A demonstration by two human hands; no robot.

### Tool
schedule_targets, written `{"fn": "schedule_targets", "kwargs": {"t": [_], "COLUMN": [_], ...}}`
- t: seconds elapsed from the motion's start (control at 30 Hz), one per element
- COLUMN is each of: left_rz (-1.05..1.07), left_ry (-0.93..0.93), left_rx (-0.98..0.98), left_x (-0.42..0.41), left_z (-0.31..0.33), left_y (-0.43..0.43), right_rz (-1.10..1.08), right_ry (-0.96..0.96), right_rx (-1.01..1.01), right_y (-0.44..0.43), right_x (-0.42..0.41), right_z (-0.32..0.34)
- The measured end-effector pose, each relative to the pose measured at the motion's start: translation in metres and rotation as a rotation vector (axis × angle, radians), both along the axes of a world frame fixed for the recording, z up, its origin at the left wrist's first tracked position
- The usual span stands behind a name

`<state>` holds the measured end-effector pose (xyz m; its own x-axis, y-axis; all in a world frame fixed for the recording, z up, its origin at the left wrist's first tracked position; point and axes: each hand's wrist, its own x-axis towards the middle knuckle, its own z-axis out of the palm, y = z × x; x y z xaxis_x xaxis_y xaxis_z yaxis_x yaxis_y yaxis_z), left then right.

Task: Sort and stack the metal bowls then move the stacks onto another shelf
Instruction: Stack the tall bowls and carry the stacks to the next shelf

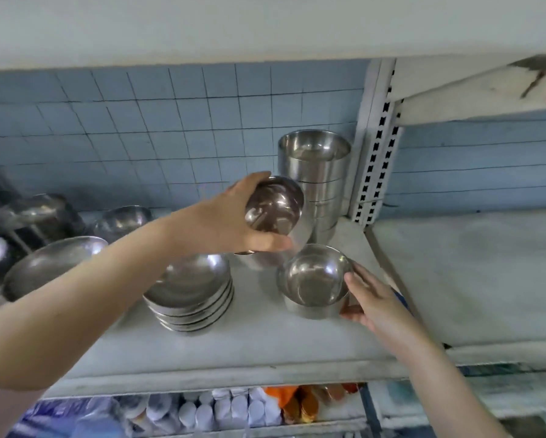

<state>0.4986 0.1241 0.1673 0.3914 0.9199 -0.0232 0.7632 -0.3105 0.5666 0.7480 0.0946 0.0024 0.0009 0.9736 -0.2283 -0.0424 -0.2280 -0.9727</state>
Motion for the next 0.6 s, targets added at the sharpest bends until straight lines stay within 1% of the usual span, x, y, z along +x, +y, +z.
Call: {"fn": "schedule_targets", "kwargs": {"t": [0.07,0.1,0.17,0.2,0.4,0.6], "left_rz": [-0.024,-0.036,-0.067,-0.079,-0.117,-0.152], "left_ry": [0.021,0.044,0.093,0.118,0.24,0.364], "left_rx": [-0.006,-0.008,-0.004,0.004,0.025,-0.026], "left_x": [0.016,0.023,0.035,0.041,0.072,0.083], "left_z": [-0.012,-0.018,-0.031,-0.037,-0.069,-0.079], "left_y": [-0.002,-0.002,-0.001,0.0,0.012,0.025], "right_rz": [0.107,0.168,0.258,0.269,0.181,0.208], "right_ry": [-0.071,-0.146,-0.261,-0.287,-0.35,-0.406], "right_rx": [0.032,0.062,0.166,0.201,0.272,0.26], "right_y": [-0.001,-0.003,-0.006,-0.006,-0.011,-0.008], "right_x": [0.009,0.012,0.016,0.016,0.014,0.016], "right_z": [-0.004,-0.005,-0.006,-0.01,-0.024,-0.029]}}
